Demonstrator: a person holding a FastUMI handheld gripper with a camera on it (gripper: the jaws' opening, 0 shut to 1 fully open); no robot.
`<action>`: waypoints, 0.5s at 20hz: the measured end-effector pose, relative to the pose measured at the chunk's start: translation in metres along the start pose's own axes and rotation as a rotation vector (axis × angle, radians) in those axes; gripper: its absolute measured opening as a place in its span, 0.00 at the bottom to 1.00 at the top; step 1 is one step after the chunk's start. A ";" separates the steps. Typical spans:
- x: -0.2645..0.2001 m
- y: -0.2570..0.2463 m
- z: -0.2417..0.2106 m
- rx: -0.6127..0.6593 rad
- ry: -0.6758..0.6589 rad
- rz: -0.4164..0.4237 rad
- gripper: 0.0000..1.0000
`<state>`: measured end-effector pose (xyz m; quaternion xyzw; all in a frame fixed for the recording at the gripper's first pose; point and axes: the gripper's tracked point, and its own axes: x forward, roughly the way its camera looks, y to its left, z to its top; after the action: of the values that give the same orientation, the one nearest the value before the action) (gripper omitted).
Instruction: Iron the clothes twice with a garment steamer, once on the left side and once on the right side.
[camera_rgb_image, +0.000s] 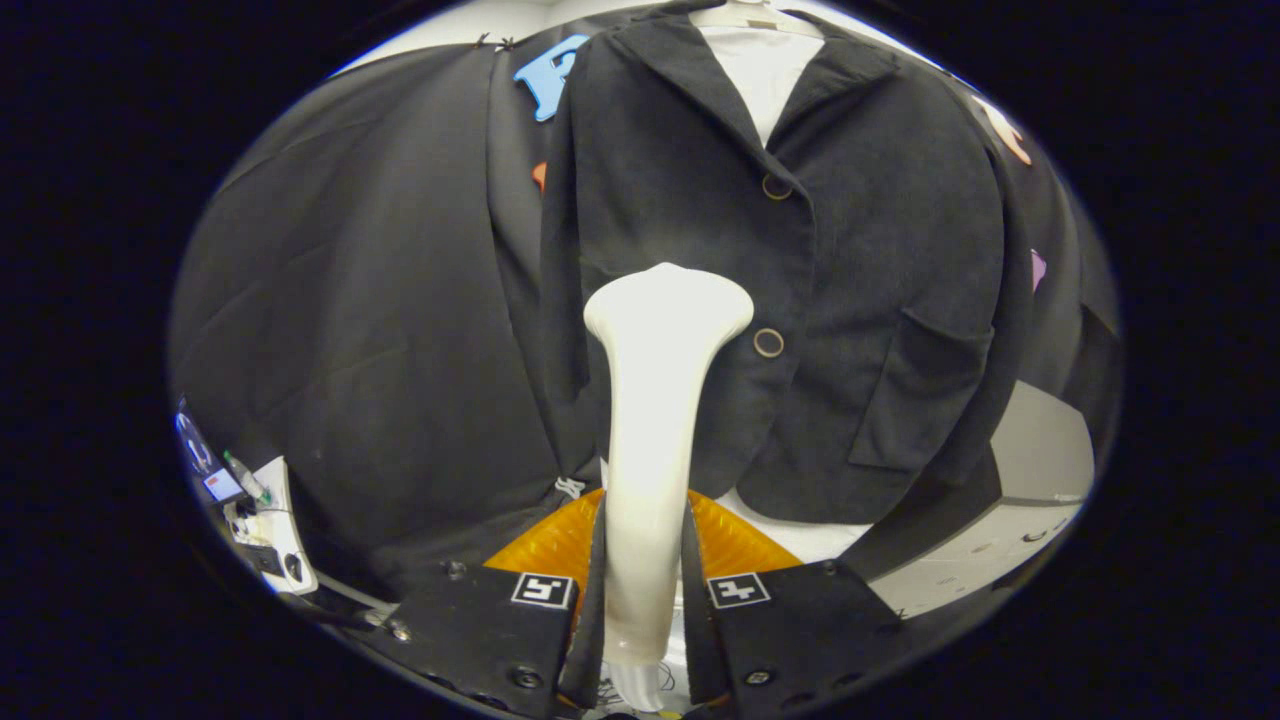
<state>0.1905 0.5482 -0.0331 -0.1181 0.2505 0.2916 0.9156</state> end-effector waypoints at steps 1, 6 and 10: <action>0.003 -0.001 -0.003 0.001 0.008 -0.001 0.36; 0.016 -0.002 -0.020 0.005 0.046 -0.011 0.36; 0.025 -0.006 -0.034 0.007 0.078 -0.015 0.36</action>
<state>0.1978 0.5427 -0.0748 -0.1279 0.2863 0.2788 0.9077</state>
